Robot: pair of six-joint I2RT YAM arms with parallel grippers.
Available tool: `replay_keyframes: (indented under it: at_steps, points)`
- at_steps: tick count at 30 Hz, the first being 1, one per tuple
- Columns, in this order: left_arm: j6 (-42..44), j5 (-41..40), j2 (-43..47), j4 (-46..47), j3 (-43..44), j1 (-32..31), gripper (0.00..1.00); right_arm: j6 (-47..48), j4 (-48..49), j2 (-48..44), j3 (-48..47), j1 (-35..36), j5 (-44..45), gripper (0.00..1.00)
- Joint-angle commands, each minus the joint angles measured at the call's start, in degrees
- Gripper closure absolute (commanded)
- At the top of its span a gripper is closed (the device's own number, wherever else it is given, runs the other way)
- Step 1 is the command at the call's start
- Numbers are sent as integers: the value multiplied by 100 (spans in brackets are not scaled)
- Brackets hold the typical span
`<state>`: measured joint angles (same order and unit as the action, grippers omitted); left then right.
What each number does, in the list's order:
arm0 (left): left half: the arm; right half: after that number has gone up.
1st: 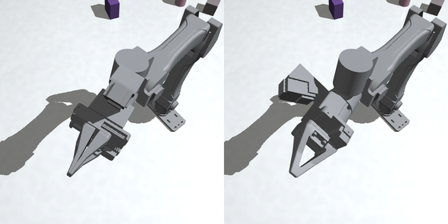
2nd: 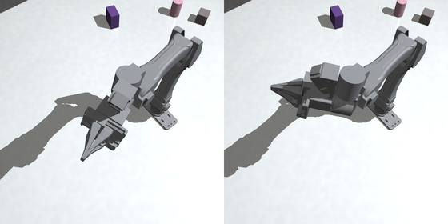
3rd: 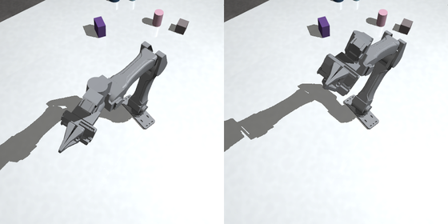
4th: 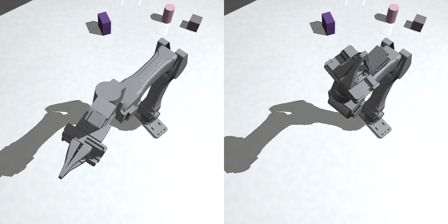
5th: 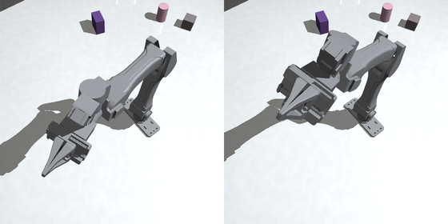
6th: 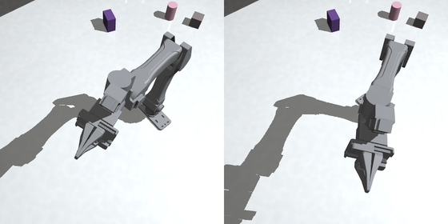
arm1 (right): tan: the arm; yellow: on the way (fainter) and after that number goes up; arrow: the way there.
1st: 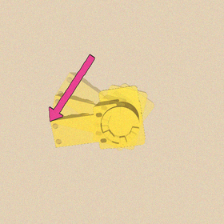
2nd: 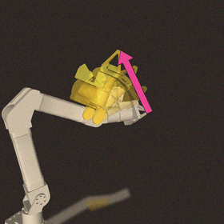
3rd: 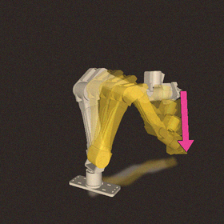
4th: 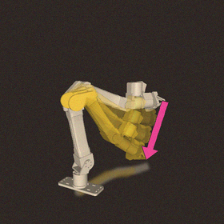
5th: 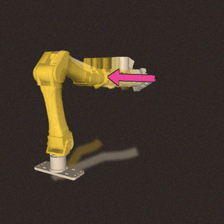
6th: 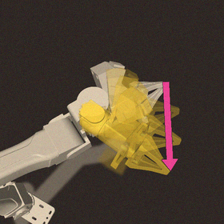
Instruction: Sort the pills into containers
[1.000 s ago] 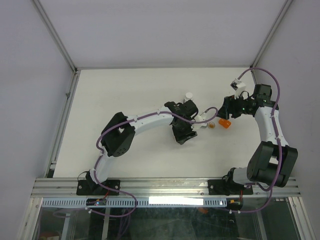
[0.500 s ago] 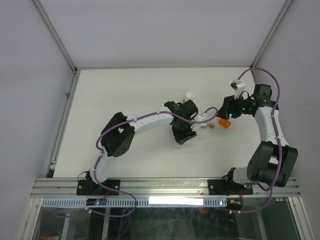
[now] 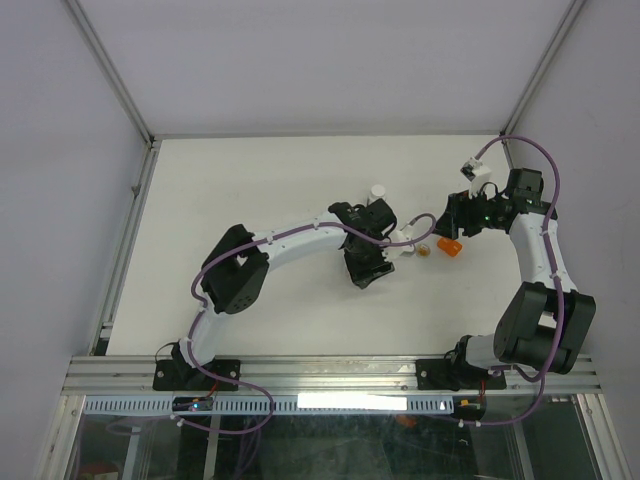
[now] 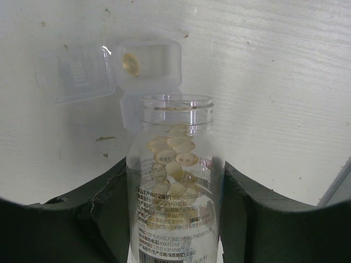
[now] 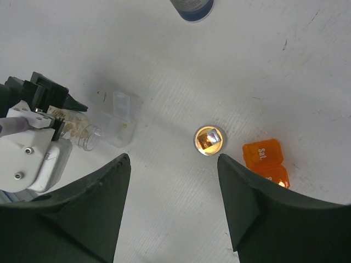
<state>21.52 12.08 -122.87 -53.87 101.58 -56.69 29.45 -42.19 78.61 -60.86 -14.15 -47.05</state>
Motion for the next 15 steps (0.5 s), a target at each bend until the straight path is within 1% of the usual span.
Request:
replay_keyframes:
  at_steps: [1, 3, 4, 6, 7, 8, 10, 11, 12, 13, 14, 15]
  points:
    - [74, -124, 312, 322, -75, -54, 100, 51, 39, -4, -274, -35, -174, 32]
    - [-45, 137, 111, -35, 396, -72, 100, 40, 70, -27, -242, -35, -194, 32]
    - [2, 207, 168, 71, 350, -93, 100, 35, 79, -29, -239, -35, -177, 32]
    - [50, -77, 221, 266, 123, -84, 100, 40, 44, -22, -265, -35, -166, 33]
    - [11, 24, 152, 44, 344, -88, 100, 43, 43, -28, -257, -35, -183, 32]
    - [-16, 136, 143, 44, 370, -88, 100, 39, 62, -37, -241, -35, -181, 33]
    - [86, -61, 276, 338, -19, -61, 100, 33, 72, -26, -255, -36, -173, 32]
    - [59, -155, 197, 196, 76, -54, 100, 54, 38, -16, -280, -36, -191, 32]
    - [5, -16, 99, -21, 308, -65, 100, 60, 26, -13, -268, -37, -202, 32]
    - [-42, 119, 120, -43, 377, -89, 100, 42, 52, -22, -247, -40, -197, 32]
    - [17, 132, 211, 98, 223, -104, 100, 31, 68, -30, -247, -36, -174, 32]
    - [79, -20, 275, 281, -7, -82, 100, 40, 66, -18, -260, -37, -170, 32]
